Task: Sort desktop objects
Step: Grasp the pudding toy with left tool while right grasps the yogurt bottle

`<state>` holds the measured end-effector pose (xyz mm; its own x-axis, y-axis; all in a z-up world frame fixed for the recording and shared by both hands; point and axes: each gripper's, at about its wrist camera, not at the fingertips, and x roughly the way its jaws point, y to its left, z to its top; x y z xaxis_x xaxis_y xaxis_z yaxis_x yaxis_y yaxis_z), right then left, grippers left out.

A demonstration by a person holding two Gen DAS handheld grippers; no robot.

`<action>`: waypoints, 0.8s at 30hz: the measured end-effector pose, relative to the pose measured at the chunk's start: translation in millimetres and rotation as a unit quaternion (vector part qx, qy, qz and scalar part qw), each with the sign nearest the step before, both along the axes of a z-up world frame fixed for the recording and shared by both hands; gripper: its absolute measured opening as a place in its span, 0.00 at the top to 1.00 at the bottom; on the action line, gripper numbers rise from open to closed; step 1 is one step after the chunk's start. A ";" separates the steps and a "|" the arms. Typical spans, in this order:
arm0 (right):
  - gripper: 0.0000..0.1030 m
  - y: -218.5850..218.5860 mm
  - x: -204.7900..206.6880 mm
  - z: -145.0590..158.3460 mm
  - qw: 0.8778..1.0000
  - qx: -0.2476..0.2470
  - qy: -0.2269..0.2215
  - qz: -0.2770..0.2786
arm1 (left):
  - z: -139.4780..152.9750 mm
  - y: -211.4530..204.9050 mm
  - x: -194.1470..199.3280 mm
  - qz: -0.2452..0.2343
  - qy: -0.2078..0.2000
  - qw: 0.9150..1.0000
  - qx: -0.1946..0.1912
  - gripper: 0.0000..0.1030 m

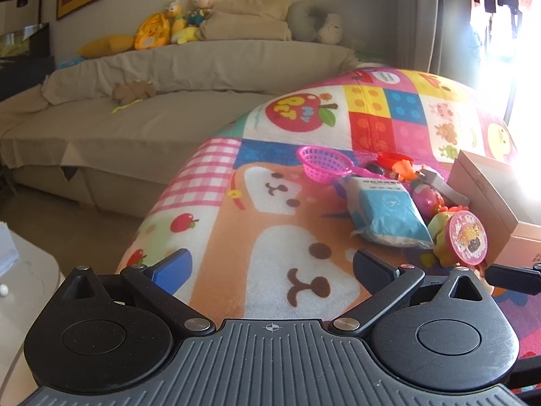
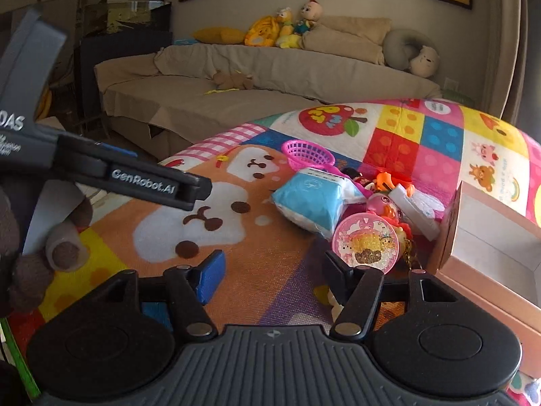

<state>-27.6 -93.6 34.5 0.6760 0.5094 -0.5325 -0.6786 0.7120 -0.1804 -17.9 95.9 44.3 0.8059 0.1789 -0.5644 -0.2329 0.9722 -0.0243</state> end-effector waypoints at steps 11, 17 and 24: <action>0.55 -30.2 44.1 -23.0 0.989 0.006 0.065 -0.136 | -7.7 -24.5 4.3 -0.039 0.012 0.999 0.001 0.00; 0.74 -53.5 34.9 -19.5 0.989 0.001 0.066 -0.134 | -6.2 -49.5 10.2 -0.086 0.002 0.996 0.013 0.00; 0.59 -125.4 30.7 -21.9 0.969 0.006 0.069 -0.236 | -14.3 -108.4 39.3 -0.173 -0.015 0.984 0.048 0.00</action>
